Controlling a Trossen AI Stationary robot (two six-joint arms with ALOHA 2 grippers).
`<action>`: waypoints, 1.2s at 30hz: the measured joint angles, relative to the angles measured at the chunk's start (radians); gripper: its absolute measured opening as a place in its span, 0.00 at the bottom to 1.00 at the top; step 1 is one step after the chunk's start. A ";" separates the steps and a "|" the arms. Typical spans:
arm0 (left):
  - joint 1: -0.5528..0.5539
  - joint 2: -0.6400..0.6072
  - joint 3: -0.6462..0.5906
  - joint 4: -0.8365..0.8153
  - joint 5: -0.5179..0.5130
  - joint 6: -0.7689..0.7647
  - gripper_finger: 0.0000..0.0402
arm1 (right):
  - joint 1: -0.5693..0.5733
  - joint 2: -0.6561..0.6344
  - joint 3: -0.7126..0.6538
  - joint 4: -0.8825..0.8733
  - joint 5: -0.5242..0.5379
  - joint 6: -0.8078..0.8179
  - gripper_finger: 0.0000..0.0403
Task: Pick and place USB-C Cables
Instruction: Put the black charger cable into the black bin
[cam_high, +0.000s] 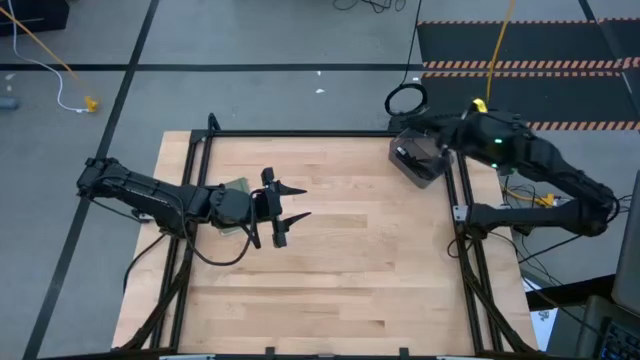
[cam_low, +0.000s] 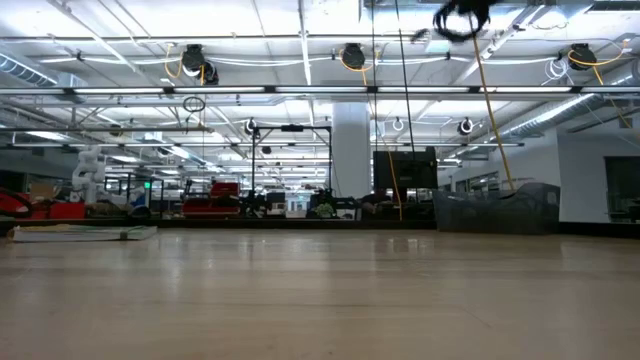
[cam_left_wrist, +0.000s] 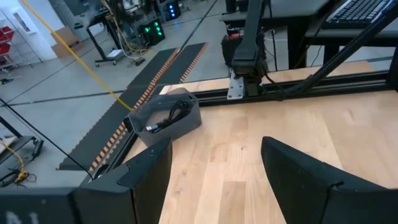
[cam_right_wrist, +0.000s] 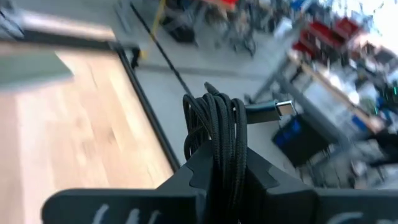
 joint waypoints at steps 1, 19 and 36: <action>0.000 0.000 0.000 0.000 0.000 0.000 0.62 | -0.021 0.003 -0.022 -0.004 0.000 0.001 0.08; 0.000 0.000 0.000 -0.002 0.000 0.013 0.62 | -0.400 0.189 -0.346 0.014 -0.008 0.010 0.08; 0.000 0.000 0.000 -0.002 0.000 0.012 0.62 | -0.514 0.278 -0.472 0.155 -0.059 -0.012 0.08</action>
